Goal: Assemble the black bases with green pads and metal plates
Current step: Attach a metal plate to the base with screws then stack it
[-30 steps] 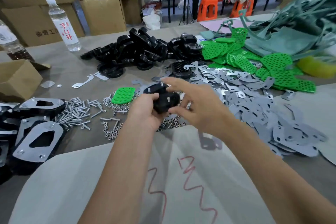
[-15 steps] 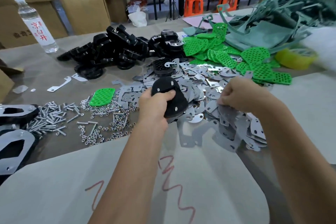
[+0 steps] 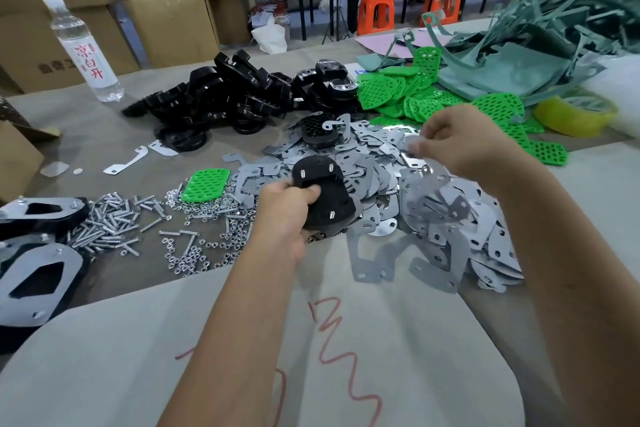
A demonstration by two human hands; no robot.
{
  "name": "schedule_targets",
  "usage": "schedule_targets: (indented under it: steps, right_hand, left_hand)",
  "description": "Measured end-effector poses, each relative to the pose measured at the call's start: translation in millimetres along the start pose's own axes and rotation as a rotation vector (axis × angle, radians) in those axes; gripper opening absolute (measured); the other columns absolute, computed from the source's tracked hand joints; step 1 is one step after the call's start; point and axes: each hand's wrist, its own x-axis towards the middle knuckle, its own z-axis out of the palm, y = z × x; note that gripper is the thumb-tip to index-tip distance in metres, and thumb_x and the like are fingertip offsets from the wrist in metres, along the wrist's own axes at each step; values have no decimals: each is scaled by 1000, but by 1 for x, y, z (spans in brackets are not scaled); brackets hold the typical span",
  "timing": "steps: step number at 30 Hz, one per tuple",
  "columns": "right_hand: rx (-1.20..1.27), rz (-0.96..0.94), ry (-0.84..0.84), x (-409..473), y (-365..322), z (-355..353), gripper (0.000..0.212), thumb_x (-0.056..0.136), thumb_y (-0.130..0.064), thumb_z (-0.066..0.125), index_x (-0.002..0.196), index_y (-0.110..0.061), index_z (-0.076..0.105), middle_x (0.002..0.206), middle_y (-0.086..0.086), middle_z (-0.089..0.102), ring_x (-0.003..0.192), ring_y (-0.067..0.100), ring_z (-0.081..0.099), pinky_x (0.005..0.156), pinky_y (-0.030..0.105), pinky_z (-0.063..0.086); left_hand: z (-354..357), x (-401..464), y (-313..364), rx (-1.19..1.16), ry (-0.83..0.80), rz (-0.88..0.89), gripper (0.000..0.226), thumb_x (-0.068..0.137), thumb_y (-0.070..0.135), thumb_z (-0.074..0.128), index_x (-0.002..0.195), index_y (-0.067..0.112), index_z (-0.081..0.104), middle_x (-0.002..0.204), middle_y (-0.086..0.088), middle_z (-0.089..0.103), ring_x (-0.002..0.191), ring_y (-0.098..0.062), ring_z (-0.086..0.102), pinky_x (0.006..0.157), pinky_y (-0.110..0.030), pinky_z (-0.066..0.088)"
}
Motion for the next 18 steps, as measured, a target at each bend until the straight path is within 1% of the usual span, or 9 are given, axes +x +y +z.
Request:
schedule_targets:
  steps: [3, 6, 7, 9, 11, 12, 14, 16, 18]
  right_hand:
    - [390, -152, 95, 3, -21, 9, 7, 97, -19, 73, 95, -12, 74, 72, 5, 68, 52, 11, 55, 52, 28, 53]
    - [731, -241, 80, 0, -49, 40, 10, 98, -13, 70, 91, -15, 77, 82, 14, 61, 65, 15, 58, 59, 24, 55]
    - [827, -235, 64, -1, -57, 52, 13, 99, -14, 69, 91, -20, 78, 86, 15, 59, 68, 17, 56, 59, 23, 53]
    - [949, -174, 41, -4, -68, 80, 15, 102, -20, 66, 95, -24, 78, 75, 7, 56, 59, 12, 48, 52, 21, 46]
    - [1088, -83, -41, -10, -76, 108, 18, 106, -24, 59, 102, -17, 76, 63, -1, 54, 53, 10, 44, 50, 23, 46]
    - [1189, -39, -100, -14, -79, 119, 21, 107, -25, 57, 106, -13, 74, 67, 0, 60, 57, 12, 49, 54, 25, 50]
    - [1405, 43, -206, -21, -83, 136, 31, 106, -32, 54, 107, -6, 72, 81, 7, 72, 67, 16, 63, 62, 25, 58]
    - [1495, 93, -257, -25, -84, 144, 42, 101, -41, 55, 103, -3, 72, 87, 11, 76, 71, 16, 69, 63, 23, 58]
    - [1453, 30, -252, -27, -81, 147, 30, 97, -31, 63, 102, -3, 73, 88, 11, 77, 72, 14, 69, 62, 20, 57]
  left_hand:
    - [-17, 0, 4, -46, 24, 13, 18, 96, -10, 58, 95, 7, 65, 90, -14, 75, 82, -30, 73, 71, -47, 63]
    - [-42, 2, 6, -73, 50, 40, 20, 95, -11, 59, 93, 8, 66, 84, -11, 77, 79, -29, 75, 66, -43, 63]
    - [-49, 3, 8, -85, 60, 48, 21, 95, -10, 60, 92, 9, 66, 83, -10, 78, 77, -27, 76, 63, -42, 63]
    - [-64, 3, 10, -105, 80, 73, 21, 95, -9, 60, 93, 11, 65, 84, -7, 78, 75, -26, 76, 59, -40, 63]
    - [-75, 4, 12, -118, 105, 117, 21, 95, -8, 61, 94, 13, 64, 80, -4, 77, 71, -24, 76, 53, -39, 61]
    - [-79, 5, 13, -125, 119, 143, 21, 95, -9, 61, 96, 13, 64, 79, -4, 77, 69, -24, 76, 52, -40, 61]
    - [-82, 7, 14, -128, 148, 192, 23, 95, -9, 61, 95, 14, 64, 80, -6, 76, 73, -29, 75, 58, -49, 64]
    - [-81, 9, 14, -97, 204, 235, 25, 94, -9, 62, 90, 16, 64, 85, -10, 75, 83, -36, 74, 76, -64, 61]
    - [-78, 10, 12, -62, 250, 267, 26, 93, -8, 64, 89, 18, 64, 86, -9, 73, 88, -38, 73, 86, -68, 57]
